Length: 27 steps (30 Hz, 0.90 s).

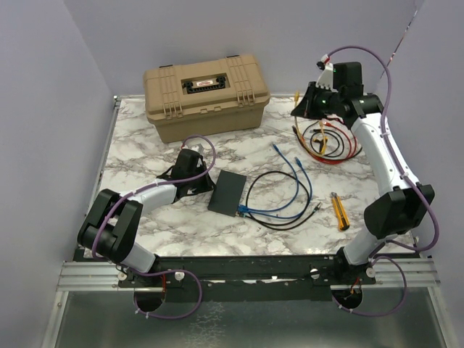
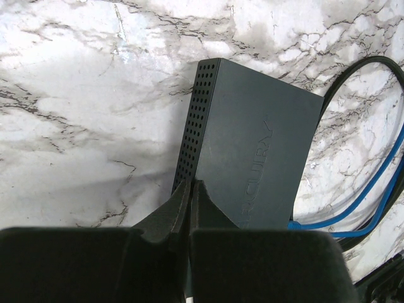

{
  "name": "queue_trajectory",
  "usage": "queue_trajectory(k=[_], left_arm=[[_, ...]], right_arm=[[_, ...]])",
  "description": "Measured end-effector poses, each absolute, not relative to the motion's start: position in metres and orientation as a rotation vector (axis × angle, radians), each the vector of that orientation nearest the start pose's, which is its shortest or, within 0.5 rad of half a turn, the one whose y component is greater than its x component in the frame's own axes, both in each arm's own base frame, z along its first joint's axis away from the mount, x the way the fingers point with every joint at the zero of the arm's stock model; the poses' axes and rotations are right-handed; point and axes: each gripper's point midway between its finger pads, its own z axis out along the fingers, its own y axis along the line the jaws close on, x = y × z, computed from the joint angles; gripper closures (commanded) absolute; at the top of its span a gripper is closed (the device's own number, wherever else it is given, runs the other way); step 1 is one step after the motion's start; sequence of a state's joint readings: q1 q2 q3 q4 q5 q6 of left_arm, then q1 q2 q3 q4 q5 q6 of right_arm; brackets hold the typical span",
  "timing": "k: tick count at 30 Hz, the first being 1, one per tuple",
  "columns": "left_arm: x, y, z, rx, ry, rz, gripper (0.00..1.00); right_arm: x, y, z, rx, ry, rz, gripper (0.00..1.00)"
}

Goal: Pull the plug from the switch port
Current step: Place the connector at the center of the board.

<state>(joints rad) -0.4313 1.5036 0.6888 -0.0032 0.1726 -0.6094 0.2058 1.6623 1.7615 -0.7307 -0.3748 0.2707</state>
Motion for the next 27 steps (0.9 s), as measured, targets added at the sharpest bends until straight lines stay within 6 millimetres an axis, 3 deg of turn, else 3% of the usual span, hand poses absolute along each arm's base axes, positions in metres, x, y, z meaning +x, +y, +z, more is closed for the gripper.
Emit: queue_trajectory(k=[13, 16, 27], left_arm=[[0.300, -0.197, 0.039, -0.135, 2.482, -0.677, 1.00], [0.300, -0.197, 0.039, -0.135, 2.481, -0.677, 1.00], [0.302, -0.198, 0.039, -0.132, 2.487, -0.676, 1.00]], right_arm=[[0.461, 0.099, 0.323, -0.020, 2.150, 0.505, 1.00], [0.472, 0.092, 0.316, -0.003, 2.165, 0.482, 1.00], [0.524, 0.055, 0.260, 0.078, 2.267, 0.361, 1.00]])
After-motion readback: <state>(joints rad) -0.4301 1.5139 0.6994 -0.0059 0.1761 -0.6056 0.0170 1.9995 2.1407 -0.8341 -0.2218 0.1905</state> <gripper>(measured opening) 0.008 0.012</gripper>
